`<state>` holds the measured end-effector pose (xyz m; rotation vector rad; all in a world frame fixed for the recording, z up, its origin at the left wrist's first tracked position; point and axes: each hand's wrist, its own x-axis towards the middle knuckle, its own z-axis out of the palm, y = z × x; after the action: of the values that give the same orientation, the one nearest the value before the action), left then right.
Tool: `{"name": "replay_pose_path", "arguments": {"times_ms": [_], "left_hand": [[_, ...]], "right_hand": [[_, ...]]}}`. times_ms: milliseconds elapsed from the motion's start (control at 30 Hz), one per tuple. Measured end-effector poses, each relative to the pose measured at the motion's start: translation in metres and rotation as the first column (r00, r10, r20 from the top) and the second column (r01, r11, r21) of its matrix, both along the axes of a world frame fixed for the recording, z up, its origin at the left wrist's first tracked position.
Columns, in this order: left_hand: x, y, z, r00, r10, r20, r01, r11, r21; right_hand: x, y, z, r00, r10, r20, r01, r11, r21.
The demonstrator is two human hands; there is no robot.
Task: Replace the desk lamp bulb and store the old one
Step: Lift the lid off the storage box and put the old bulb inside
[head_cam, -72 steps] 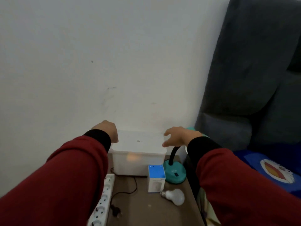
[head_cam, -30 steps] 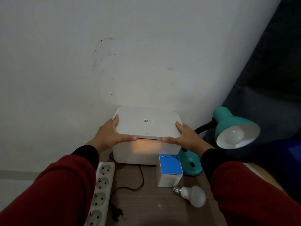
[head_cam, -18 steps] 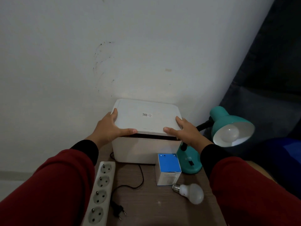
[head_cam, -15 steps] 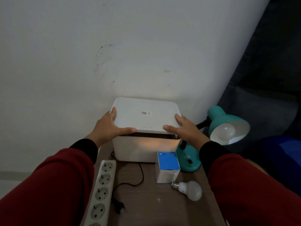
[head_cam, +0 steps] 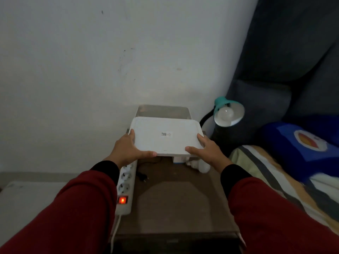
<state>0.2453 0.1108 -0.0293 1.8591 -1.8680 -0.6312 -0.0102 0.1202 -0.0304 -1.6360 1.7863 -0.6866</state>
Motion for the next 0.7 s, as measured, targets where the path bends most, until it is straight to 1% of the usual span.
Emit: {"name": "replay_pose_path", "arguments": {"times_ms": [100, 167, 233, 333, 433, 500, 600, 700], "left_hand": [[-0.008, 0.044, -0.02, 1.0, -0.004, 0.01, 0.003, 1.0, 0.017], [-0.012, 0.071, -0.036, 1.0, -0.009, -0.022, 0.01, 0.999, 0.053], [-0.017, 0.092, -0.053, 0.999, -0.007, -0.051, 0.012, 0.995, 0.095], [-0.025, 0.113, -0.073, 1.0, -0.009, -0.024, 0.013, 0.987, 0.162], [-0.031, 0.125, -0.09, 1.0, -0.01, -0.023, 0.014, 0.982, 0.189], [-0.034, 0.129, -0.099, 1.0, -0.026, 0.004, 0.025, 0.978, 0.207], [-0.036, 0.135, -0.109, 0.992, -0.062, 0.109, 0.033, 0.966, 0.256], [-0.037, 0.136, -0.116, 0.986, -0.077, 0.151, 0.032, 0.959, 0.281]], "right_hand": [[-0.009, 0.041, -0.019, 0.998, 0.0, -0.068, 0.002, 0.999, 0.034], [-0.013, 0.065, -0.03, 0.995, 0.016, -0.099, -0.01, 0.998, 0.061], [-0.016, 0.084, -0.044, 0.995, 0.017, -0.101, -0.008, 0.997, 0.083], [-0.021, 0.107, -0.065, 0.996, -0.012, -0.088, 0.022, 0.993, 0.116], [-0.027, 0.121, -0.083, 0.994, -0.033, -0.1, 0.048, 0.988, 0.146], [-0.03, 0.127, -0.091, 0.992, -0.016, -0.122, 0.038, 0.984, 0.174], [-0.031, 0.133, -0.101, 0.979, 0.038, -0.199, 0.013, 0.969, 0.247], [-0.028, 0.135, -0.108, 0.949, 0.112, -0.295, -0.022, 0.956, 0.293]]}}
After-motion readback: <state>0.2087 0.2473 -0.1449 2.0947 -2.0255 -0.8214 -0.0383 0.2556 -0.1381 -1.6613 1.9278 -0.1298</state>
